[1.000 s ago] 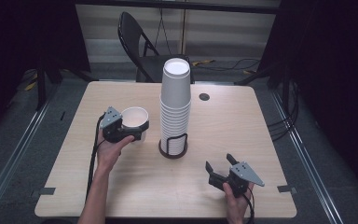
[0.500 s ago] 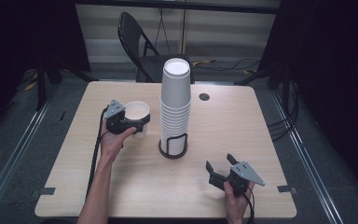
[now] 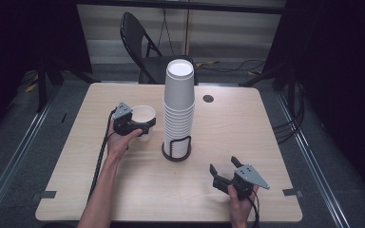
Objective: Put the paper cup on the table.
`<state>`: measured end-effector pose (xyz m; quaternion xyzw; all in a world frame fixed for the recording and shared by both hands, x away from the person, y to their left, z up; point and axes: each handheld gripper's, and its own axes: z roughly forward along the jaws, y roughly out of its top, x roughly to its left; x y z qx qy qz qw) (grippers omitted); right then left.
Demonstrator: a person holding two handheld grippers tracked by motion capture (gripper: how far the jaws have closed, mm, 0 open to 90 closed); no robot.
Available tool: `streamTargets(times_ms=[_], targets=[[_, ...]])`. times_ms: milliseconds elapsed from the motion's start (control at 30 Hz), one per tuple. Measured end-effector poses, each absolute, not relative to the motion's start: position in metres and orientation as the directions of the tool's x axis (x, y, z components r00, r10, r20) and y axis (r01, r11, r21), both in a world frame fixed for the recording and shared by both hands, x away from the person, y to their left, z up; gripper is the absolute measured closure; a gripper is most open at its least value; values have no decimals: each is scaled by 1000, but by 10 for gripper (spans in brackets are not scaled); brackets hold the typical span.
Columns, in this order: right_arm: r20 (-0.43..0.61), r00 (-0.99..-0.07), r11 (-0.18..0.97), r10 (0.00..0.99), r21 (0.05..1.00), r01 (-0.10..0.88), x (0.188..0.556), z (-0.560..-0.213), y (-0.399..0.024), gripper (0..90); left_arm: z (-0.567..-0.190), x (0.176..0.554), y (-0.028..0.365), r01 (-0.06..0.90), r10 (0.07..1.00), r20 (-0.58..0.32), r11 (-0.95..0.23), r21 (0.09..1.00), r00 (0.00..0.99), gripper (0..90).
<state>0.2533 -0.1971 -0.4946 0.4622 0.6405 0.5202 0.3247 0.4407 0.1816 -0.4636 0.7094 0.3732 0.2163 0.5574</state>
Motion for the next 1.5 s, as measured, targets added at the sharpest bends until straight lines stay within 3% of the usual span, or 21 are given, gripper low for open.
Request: streamTargets(times_ms=[333, 867, 1267, 1500], targets=[[42, -366, 56, 929, 966, 253, 253, -494, -195, 137, -471, 440, 179, 279, 768, -91, -118, 953, 634, 79], [33, -367, 64, 930, 966, 249, 253, -494, -194, 137, -480, 434, 185, 360, 780, -96, -173, 917, 618, 105], [32, -368, 66, 929, 966, 250, 253, -494, -194, 139, -486, 432, 184, 386, 799, -6, -284, 877, 601, 153], [31, -376, 70, 926, 965, 251, 253, -494, -194, 143, -494, 424, 189, 415, 809, -8, -292, 862, 587, 160]])
